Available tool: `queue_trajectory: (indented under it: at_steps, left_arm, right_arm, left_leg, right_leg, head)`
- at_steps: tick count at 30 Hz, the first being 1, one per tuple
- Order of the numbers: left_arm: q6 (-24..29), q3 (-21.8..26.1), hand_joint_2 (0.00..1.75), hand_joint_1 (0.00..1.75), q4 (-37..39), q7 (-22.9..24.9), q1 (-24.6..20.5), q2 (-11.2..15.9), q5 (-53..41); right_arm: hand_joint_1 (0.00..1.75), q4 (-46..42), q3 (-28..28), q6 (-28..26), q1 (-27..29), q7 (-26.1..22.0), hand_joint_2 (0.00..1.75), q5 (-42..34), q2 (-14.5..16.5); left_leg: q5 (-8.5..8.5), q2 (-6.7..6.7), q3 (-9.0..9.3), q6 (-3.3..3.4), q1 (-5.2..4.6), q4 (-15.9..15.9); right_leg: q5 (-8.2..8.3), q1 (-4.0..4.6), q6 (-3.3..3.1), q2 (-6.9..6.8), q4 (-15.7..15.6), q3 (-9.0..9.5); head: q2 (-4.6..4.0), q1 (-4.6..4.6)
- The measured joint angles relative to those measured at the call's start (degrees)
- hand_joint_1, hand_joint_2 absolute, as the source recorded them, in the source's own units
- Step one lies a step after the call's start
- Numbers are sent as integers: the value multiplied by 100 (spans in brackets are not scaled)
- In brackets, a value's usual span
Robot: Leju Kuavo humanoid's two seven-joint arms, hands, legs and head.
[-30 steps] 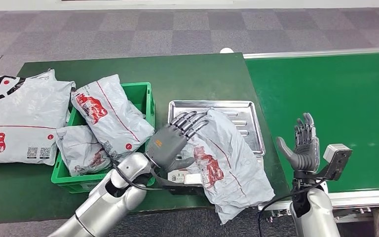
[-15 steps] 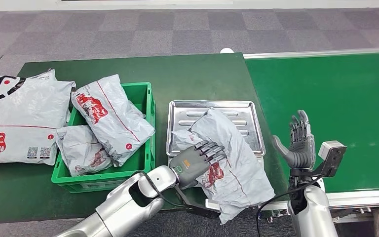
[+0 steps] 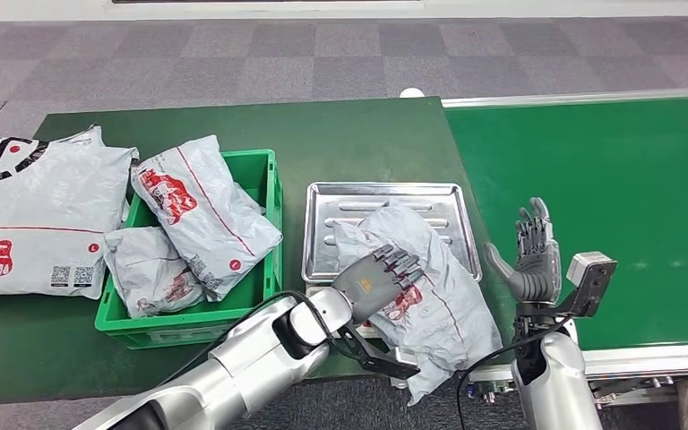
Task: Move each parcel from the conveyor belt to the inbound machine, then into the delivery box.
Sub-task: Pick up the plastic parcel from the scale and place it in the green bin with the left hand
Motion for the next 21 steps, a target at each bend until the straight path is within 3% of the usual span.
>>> queue_trajectory:
  at_steps: [1,7,21]
  left_arm:
    - [-52,-3,175,175,66,-27,-38,-32,26]
    - [-172,-12,175,175,269,-211,-271,-141,441]
    - [111,19,175,175,340,-655,-445,-164,1081]
  right_arm:
    - [0,7,0,-1,-11,-1,175,-1,3]
    - [0,58,0,29,-60,-45,175,-92,5]
    - [0,96,-1,101,-52,-63,175,-168,5]
  left_leg:
    - [1,0,0,1,0,0]
    - [5,2,1,3,0,2]
    - [5,2,0,2,0,2]
  right_leg:
    - [1,0,1,0,0,0]
    - [11,0,5,2,0,1]
    - [10,0,5,4,0,-3]
  head:
    - [1,-1]
    - [0,0]
    - [0,1]
